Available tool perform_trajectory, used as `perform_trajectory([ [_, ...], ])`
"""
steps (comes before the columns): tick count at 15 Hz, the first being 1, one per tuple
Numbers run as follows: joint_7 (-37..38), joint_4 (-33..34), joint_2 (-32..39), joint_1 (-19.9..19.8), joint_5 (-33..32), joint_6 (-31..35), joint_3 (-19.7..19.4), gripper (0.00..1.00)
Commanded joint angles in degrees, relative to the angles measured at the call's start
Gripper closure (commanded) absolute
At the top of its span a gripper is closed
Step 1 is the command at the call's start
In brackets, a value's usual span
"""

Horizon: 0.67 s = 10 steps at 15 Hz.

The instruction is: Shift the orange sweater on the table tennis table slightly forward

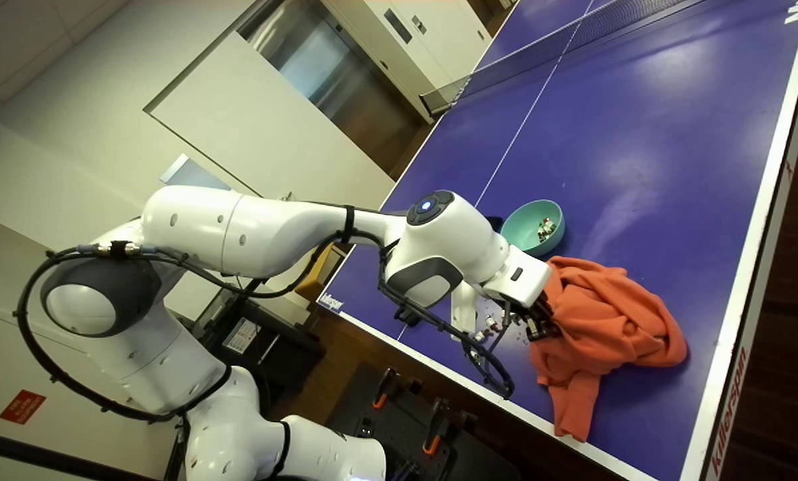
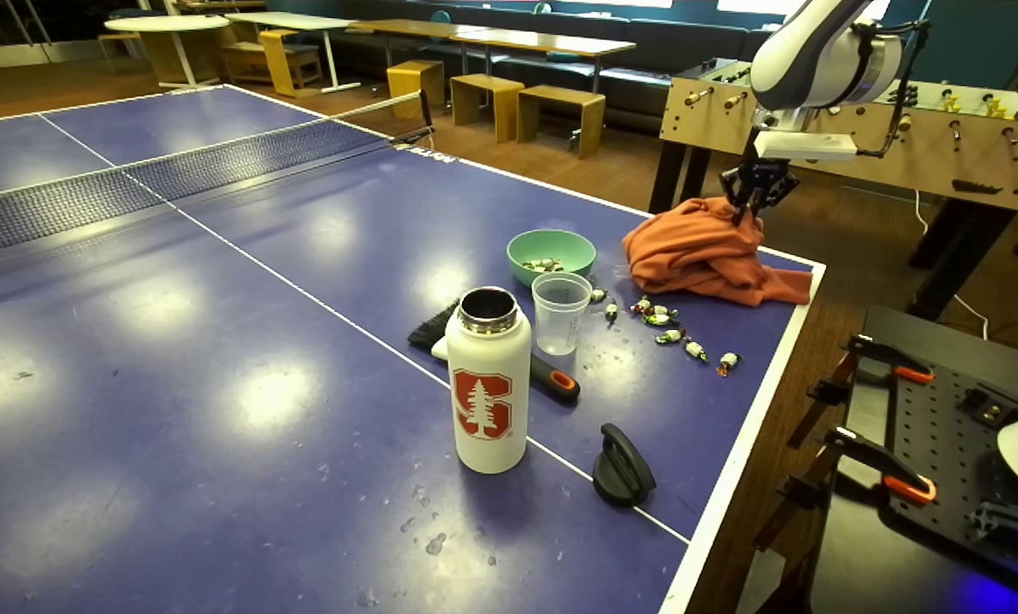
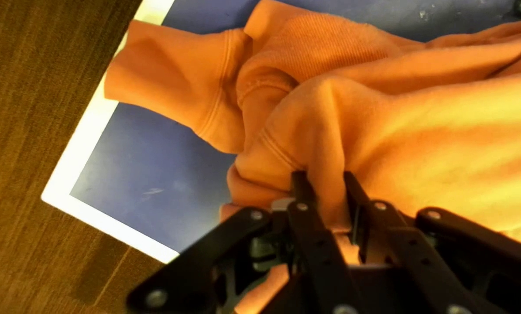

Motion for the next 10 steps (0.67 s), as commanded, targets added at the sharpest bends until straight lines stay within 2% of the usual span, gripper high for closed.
perform_trajectory([
  [1, 2.4, 1.5, 0.4, 0.2, -1.6, -0.4, -0.7, 0.98],
  [5, 2.9, 6.1, -0.9, -0.1, -1.0, -0.7, -0.9, 0.95],
  [10, 2.1, 17.8, 1.5, -2.8, 6.0, -3.2, 2.7, 0.95],
])
